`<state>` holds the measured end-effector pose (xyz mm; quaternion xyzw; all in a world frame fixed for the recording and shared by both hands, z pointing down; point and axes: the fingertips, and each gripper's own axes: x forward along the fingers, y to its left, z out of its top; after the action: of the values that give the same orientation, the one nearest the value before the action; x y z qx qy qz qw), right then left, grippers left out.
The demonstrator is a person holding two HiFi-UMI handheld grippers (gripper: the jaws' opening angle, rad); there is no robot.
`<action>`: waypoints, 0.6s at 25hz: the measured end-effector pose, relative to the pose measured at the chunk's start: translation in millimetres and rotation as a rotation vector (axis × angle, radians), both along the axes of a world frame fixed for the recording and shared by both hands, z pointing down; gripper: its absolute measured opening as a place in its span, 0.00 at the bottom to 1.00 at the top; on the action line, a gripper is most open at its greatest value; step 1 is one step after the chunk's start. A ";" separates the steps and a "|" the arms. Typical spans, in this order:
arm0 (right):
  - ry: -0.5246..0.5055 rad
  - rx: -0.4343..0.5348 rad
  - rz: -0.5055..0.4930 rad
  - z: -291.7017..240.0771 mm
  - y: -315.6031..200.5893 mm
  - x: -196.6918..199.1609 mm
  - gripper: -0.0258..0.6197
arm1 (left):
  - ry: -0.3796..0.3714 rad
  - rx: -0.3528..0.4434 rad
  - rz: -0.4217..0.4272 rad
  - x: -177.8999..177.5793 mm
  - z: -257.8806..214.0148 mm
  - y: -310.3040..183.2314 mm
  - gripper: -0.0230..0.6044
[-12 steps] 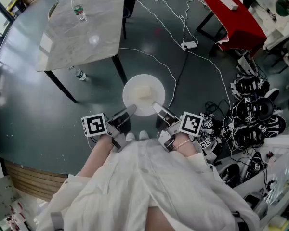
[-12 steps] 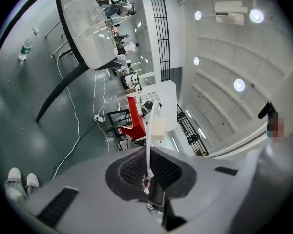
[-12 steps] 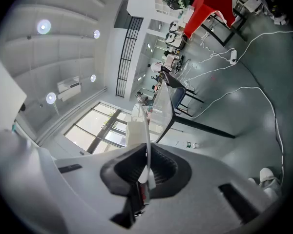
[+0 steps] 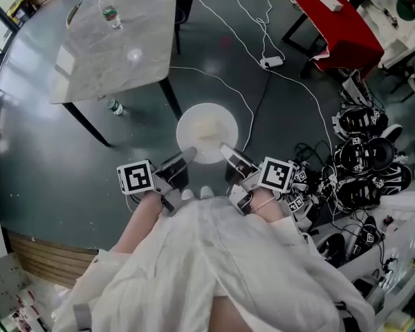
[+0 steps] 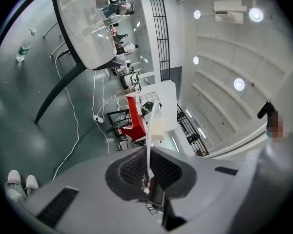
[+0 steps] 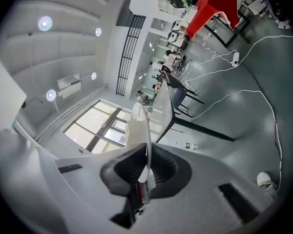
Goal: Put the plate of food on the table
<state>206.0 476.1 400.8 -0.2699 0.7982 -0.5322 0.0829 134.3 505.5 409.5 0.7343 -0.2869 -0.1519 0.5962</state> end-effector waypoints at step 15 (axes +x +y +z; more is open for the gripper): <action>-0.037 -0.139 0.084 25.5 3.8 59.7 0.06 | 0.041 -0.036 0.028 56.1 14.3 4.4 0.08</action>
<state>265.7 479.9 426.2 -0.2986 0.7456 -0.5872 0.1008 190.4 509.8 423.8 0.7242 -0.2670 -0.1533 0.6170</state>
